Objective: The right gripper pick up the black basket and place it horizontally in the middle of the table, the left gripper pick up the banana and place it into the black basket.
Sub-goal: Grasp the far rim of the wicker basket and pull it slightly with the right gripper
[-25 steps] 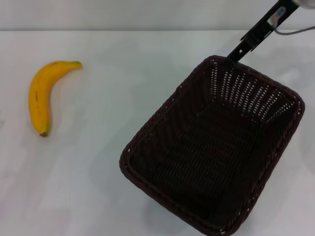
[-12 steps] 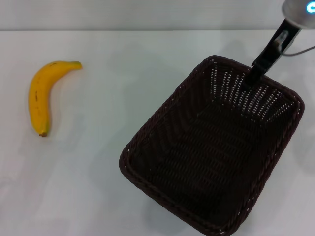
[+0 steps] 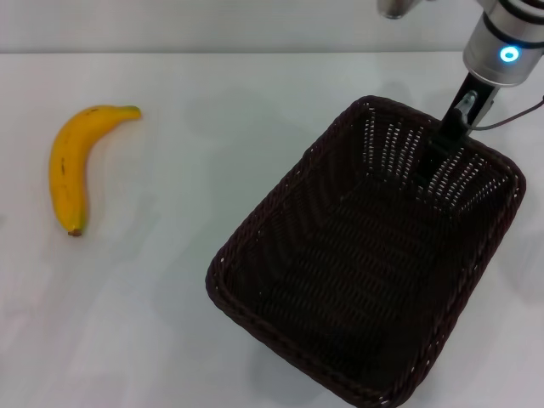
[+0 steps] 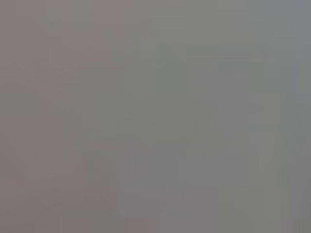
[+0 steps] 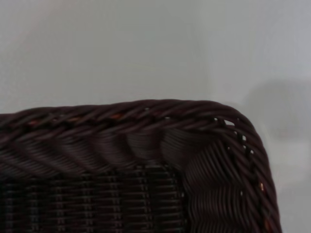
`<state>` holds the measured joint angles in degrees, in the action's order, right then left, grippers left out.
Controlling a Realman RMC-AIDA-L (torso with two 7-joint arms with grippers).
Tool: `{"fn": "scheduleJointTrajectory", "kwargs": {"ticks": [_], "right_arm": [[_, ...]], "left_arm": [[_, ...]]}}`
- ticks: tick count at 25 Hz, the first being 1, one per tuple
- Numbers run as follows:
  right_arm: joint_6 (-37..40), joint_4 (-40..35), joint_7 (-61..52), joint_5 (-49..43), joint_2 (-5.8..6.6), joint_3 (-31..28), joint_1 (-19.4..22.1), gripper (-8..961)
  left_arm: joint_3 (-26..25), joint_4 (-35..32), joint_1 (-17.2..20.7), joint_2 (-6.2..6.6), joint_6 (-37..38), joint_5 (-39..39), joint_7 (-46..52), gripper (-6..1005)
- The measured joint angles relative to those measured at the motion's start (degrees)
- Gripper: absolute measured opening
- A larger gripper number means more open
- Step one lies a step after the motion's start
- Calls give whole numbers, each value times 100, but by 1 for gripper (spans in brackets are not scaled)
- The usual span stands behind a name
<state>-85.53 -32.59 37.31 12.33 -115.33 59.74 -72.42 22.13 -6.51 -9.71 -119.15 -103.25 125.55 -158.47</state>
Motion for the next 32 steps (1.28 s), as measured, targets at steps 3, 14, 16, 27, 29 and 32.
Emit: {"fn": "scheduleJointTrajectory", "kwargs": {"ticks": [3,14,16,27,29,32], "right_arm": [[27,4,-137,22,-8,149,-31,771],[53,365,-210,47,-47,395,-301,682],[74,367,-210,69,-70,459,-337,605],[193,384,-455,324,-88,773,-376,191],[205,384,-825,332,-43,766,-377,188],[161,363,-1349,298,53,729,-375,185]], "left_arm": [[2,6,16,3,6,-2,1,888],[-33,65,109,-10,1,4,-17,888],[-34,67,125,-11,-1,5,-17,889],[-32,79,220,-21,-18,25,-17,889],[-23,81,225,-20,-20,15,-18,889],[-8,81,229,-14,-20,5,-22,889]]}}
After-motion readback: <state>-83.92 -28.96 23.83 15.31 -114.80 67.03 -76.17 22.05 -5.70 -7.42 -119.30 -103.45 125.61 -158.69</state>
